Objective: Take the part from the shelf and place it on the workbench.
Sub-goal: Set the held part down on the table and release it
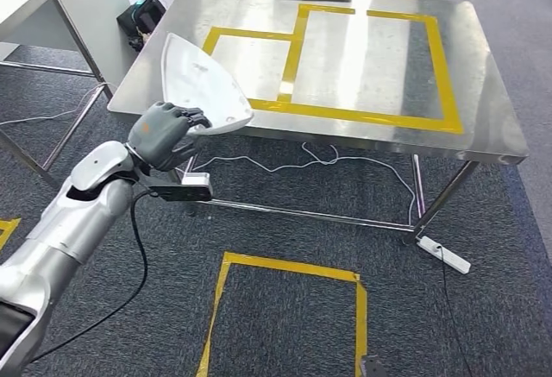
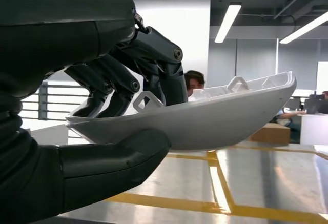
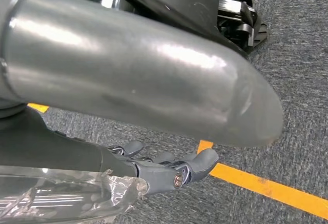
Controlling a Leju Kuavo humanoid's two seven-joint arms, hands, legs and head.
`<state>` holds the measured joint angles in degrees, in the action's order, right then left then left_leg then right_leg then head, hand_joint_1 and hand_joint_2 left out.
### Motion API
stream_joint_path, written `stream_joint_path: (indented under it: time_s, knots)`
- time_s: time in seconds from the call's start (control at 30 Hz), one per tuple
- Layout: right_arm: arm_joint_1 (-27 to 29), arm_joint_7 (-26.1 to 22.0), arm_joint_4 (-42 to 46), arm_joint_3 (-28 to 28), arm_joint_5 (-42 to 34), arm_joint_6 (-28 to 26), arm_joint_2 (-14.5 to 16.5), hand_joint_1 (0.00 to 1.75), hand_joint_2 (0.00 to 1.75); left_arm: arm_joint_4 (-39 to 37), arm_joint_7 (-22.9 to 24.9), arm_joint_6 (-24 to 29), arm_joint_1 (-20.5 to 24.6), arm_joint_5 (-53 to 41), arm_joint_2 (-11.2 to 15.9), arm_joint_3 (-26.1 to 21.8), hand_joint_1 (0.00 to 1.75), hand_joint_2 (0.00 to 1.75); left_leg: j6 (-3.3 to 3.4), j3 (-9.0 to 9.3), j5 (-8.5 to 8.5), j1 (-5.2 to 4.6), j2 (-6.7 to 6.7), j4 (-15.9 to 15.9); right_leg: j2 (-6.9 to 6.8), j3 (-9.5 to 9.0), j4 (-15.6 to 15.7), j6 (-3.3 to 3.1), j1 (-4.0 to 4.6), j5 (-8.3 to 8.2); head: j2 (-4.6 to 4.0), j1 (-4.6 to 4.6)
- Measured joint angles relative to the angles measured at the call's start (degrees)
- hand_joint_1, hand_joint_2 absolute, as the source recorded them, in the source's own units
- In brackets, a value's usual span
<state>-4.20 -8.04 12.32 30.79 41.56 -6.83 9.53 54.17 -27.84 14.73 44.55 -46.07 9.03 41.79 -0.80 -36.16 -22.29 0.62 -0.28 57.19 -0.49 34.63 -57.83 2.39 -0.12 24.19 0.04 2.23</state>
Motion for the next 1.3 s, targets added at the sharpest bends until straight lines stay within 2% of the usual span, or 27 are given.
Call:
stream_joint_path:
  time_s: [0.43, 0.53, 0.6, 0.63, 0.67, 0.73, 0.77, 0.8, 0.83, 0.87, 0.9, 0.93, 0.97, 1.0, 1.03, 1.1, 1.13, 1.17, 1.2, 1.23, 1.27, 1.3]
  knots:
    - [-0.11, -0.37, -0.04, -0.12, 0.49, 0.2, 0.3, 0.0, 0.0, 1.07, 0.02, -0.17, -0.79, 1.74, -2.61, 3.2, 1.69, 1.75, 0.04, -0.06, 0.04, -0.01, -0.01, 0.0, -0.04, 0.01, 0.0, 0.0, 0.0, -0.01, 0.0, -0.01]
    - [-0.21, -0.36, -0.03, -0.12, 0.58, 0.19, 0.46, 0.0, 0.0, 1.24, 0.02, -0.15, -0.72, 2.23, -2.7, 3.41, 1.69, 1.75, 0.85, -0.07, -0.66, -0.25, -0.03, -0.3, -0.13, -0.27, 0.68, 0.67, -0.31, 0.16, 0.0, 0.03]
    - [-0.35, -0.34, -0.01, -0.14, 0.75, 0.11, 0.61, 0.0, 0.0, 1.78, 0.01, -0.15, -0.63, 2.56, -2.87, 3.43, 1.69, 1.75, 1.73, 1.25, -0.78, -0.06, -0.23, -2.1, -0.08, -0.41, 0.8, 1.21, -0.45, 0.54, 0.0, -0.03]
    - [-0.43, -0.34, -0.01, -0.15, 0.81, 0.09, 0.66, 0.0, 0.0, 2.03, -0.01, -0.16, -0.45, 2.66, -3.02, 3.45, 1.69, 1.75, 2.01, 2.18, -0.65, 0.06, -0.34, -2.99, 0.04, 0.13, -0.46, 1.33, -0.45, 1.12, 0.0, -0.19]
    - [-0.43, -0.31, -0.02, -0.16, 0.85, 0.07, 0.67, 0.0, 0.0, 2.22, -0.02, -0.18, -0.27, 2.74, -3.23, 3.49, 1.69, 1.75, 2.22, 3.02, -0.53, 0.18, -0.41, -3.6, 0.21, 1.51, -3.09, 1.38, -0.49, 2.06, 0.0, -0.43]
    - [-0.29, -0.16, -0.04, -0.16, 0.85, 0.08, 0.69, 0.0, 0.0, 2.3, -0.01, -0.25, -0.03, 2.8, -3.53, 3.64, 1.69, 1.75, 2.28, 3.92, -1.14, 0.08, -0.48, -3.71, 0.39, 5.98, -10.78, 1.6, -0.6, 4.77, 0.0, -0.81]
    - [-0.15, -0.07, -0.04, -0.16, 0.85, 0.08, 0.69, 0.0, 0.0, 2.32, 0.02, -0.28, -0.13, 2.81, -3.62, 3.77, 1.69, 1.75, 2.17, 4.34, -1.57, 0.07, -0.56, -3.67, 0.39, 7.99, -13.62, 1.79, -0.7, 5.32, 0.0, -0.88]
    - [0.0, -0.01, -0.05, -0.16, 0.85, 0.08, 0.69, 0.0, 0.0, 2.31, 0.08, -0.29, -0.25, 2.82, -3.65, 3.92, 1.69, 1.75, 1.96, 4.79, -2.0, 0.14, -0.66, -3.62, 0.39, 9.07, -14.47, 2.03, -0.84, 4.73, 0.0, -0.88]
    - [0.11, 0.04, -0.05, -0.16, 0.86, 0.08, 0.69, 0.0, 0.0, 2.31, 0.15, -0.28, -0.33, 2.84, -3.65, 4.08, 1.69, 1.75, 1.65, 5.36, -2.5, 0.32, -0.77, -3.53, 0.38, 8.89, -12.88, 2.35, -1.08, 2.94, 0.0, -0.9]
    - [0.19, 0.05, -0.06, -0.16, 0.86, 0.07, 0.68, 0.0, 0.0, 2.31, 0.25, -0.21, -0.35, 2.85, -3.65, 4.23, 1.69, 1.75, 1.19, 5.99, -3.08, 0.56, -0.85, -3.37, 0.36, 7.57, -9.28, 2.77, -1.44, 0.36, 0.0, -0.91]
    - [0.24, 0.07, -0.11, -0.16, 0.86, 0.08, 0.74, 0.0, 0.0, 2.31, 0.38, -0.06, -0.31, 2.86, -3.65, 4.37, 1.69, 1.75, 0.58, 6.48, -3.8, 0.67, -0.91, -3.12, 0.54, 5.87, -5.51, 3.4, -1.78, -1.56, 0.0, -0.99]
    - [0.27, 0.08, -0.21, -0.16, 0.86, 0.09, 0.83, 0.0, 0.0, 2.31, 0.56, 0.19, -0.21, 2.84, -3.62, 4.49, 1.69, 1.75, 0.01, 6.81, -4.59, 0.8, -0.99, -2.7, 0.8, 4.27, -2.45, 3.54, -2.05, -2.62, 0.0, -1.21]
    - [0.27, 0.09, -0.32, -0.16, 0.86, 0.07, 0.94, 0.0, 0.0, 2.31, 0.73, 0.51, -0.1, 2.81, -3.59, 4.62, 1.69, 1.75, -0.48, 6.99, -5.2, 0.82, -1.06, -2.37, 1.01, 3.29, -0.87, 3.31, -2.18, -2.73, 0.0, -1.31]
    - [0.25, 0.11, -0.42, -0.16, 0.87, 0.05, 1.03, 0.0, 0.0, 2.31, 0.9, 0.88, 0.0, 2.77, -3.56, 4.75, 1.69, 1.75, -0.83, 7.07, -5.66, 0.8, -1.2, -2.16, 1.23, 2.92, -0.75, 2.75, -2.1, -1.94, 0.0, -1.32]
    - [0.22, 0.12, -0.48, -0.16, 0.87, 0.03, 1.07, 0.0, 0.0, 2.31, 1.03, 1.25, 0.09, 2.68, -3.54, 4.87, 1.69, 1.75, -1.01, 7.25, -5.97, 0.93, -1.34, -2.07, 1.28, 2.83, -1.02, 1.8, -1.96, -1.33, 0.0, -1.28]
    - [0.13, 0.08, -0.45, -0.15, 0.91, -0.03, 1.05, 0.0, 0.0, 2.4, 1.19, 1.92, 0.2, 2.42, -3.56, 5.02, 1.69, 1.75, -1.35, 7.73, -6.77, 1.15, -1.33, -1.82, 1.32, 2.15, -1.53, 0.39, -1.69, -0.03, 0.0, -0.92]
    - [0.12, 0.04, -0.44, -0.15, 0.94, -0.05, 1.05, 0.0, 0.0, 2.48, 1.27, 2.29, 0.34, 2.29, -3.59, 5.06, 1.69, 1.75, -1.5, 7.13, -7.19, 1.17, -1.07, -0.38, 1.36, 1.38, -1.53, -0.14, -1.64, 0.7, 0.0, -0.82]
    - [0.1, -0.01, -0.42, -0.14, 0.97, -0.07, 1.06, 0.0, 0.0, 2.55, 1.35, 2.68, 0.51, 2.18, -3.58, 5.11, 1.69, 1.75, -1.65, 5.53, -7.61, 1.11, -0.77, 2.3, 1.36, 0.4, -1.39, -0.59, -1.65, 1.47, 0.0, -0.71]
    - [0.13, -0.04, -0.41, -0.14, 1.01, -0.08, 1.07, 0.0, 0.0, 2.58, 1.41, 3.02, 0.62, 2.07, -3.53, 5.2, 1.69, 1.75, -1.8, 2.83, -7.86, 1.01, -0.47, 6.15, 1.33, -0.6, -1.16, -0.84, -1.64, 2.23, 0.0, -0.63]
    - [0.17, -0.04, -0.42, -0.14, 1.02, -0.09, 1.06, 0.0, 0.0, 2.57, 1.49, 3.35, 0.6, 1.93, -3.43, 5.33, 1.69, 1.75, -1.91, -0.65, -8.01, 0.92, -0.33, 10.4, 1.3, -1.62, -0.93, -0.99, -1.64, 3.0, 0.0, -0.59]
    - [0.26, -0.04, -0.43, -0.14, 1.03, -0.09, 1.05, 0.0, 0.0, 2.53, 1.56, 3.59, 0.38, 1.78, -3.3, 5.48, 1.69, 1.75, -1.93, -4.06, -7.57, 0.88, -0.29, 13.72, 1.32, -2.72, -0.7, -1.09, -1.65, 3.83, 0.0, -0.6]
    - [0.39, -0.03, -0.44, -0.14, 1.05, -0.1, 1.05, 0.0, 0.0, 2.49, 1.65, 3.74, 0.05, 1.63, -3.15, 5.63, 1.69, 1.75, -1.79, -6.75, -6.07, 0.84, -0.27, 15.27, 1.4, -3.99, -0.45, -1.09, -1.68, 4.71, 0.0, -0.57]
